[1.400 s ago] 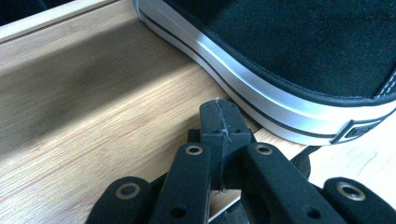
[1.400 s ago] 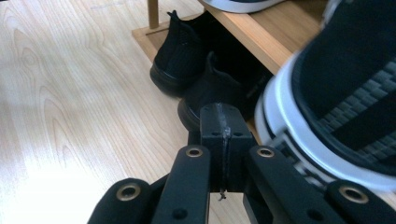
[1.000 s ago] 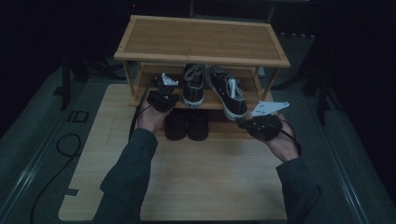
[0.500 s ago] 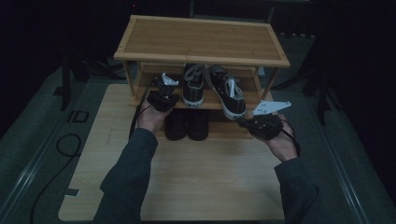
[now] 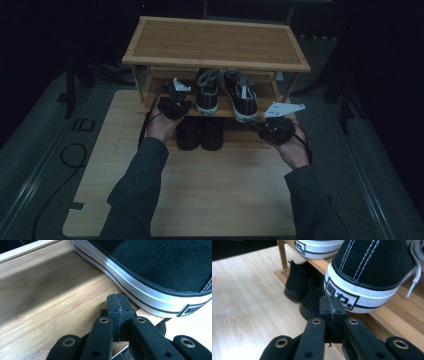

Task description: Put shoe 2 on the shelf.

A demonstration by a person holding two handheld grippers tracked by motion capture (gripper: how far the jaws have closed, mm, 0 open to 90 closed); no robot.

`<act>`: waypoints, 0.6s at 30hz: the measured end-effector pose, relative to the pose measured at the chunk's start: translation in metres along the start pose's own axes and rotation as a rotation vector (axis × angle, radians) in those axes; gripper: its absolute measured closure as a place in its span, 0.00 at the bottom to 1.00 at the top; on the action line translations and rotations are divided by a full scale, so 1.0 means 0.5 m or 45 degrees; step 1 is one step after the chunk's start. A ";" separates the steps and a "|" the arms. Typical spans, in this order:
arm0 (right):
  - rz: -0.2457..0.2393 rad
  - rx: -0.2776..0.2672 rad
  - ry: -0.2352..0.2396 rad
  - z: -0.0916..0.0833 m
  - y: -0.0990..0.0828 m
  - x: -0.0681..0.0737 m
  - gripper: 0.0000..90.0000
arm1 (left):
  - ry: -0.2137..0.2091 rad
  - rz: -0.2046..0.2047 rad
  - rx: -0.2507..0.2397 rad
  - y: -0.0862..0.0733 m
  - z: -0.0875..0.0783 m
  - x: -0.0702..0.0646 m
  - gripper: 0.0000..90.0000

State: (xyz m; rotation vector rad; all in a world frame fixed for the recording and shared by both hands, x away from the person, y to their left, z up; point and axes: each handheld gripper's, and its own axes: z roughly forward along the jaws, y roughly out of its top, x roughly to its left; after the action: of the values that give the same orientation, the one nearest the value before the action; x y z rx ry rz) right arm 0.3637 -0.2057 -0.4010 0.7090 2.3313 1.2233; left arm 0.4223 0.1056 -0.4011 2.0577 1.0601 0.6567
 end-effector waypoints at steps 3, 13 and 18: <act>-0.006 0.000 0.005 0.006 0.007 0.007 1.00 | -0.004 -0.004 -0.002 0.000 0.000 0.001 1.00; 0.025 0.019 0.029 0.046 0.001 0.016 1.00 | -0.005 -0.003 -0.002 0.000 0.000 0.000 1.00; 0.012 0.007 0.017 0.051 0.016 0.021 1.00 | -0.007 -0.006 -0.006 -0.001 0.000 0.001 1.00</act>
State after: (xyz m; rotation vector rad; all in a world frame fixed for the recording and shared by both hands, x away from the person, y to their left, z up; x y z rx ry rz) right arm 0.3719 -0.1794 -0.4090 0.7171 2.3453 1.2299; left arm 0.4225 0.1060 -0.4014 2.0512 1.0593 0.6497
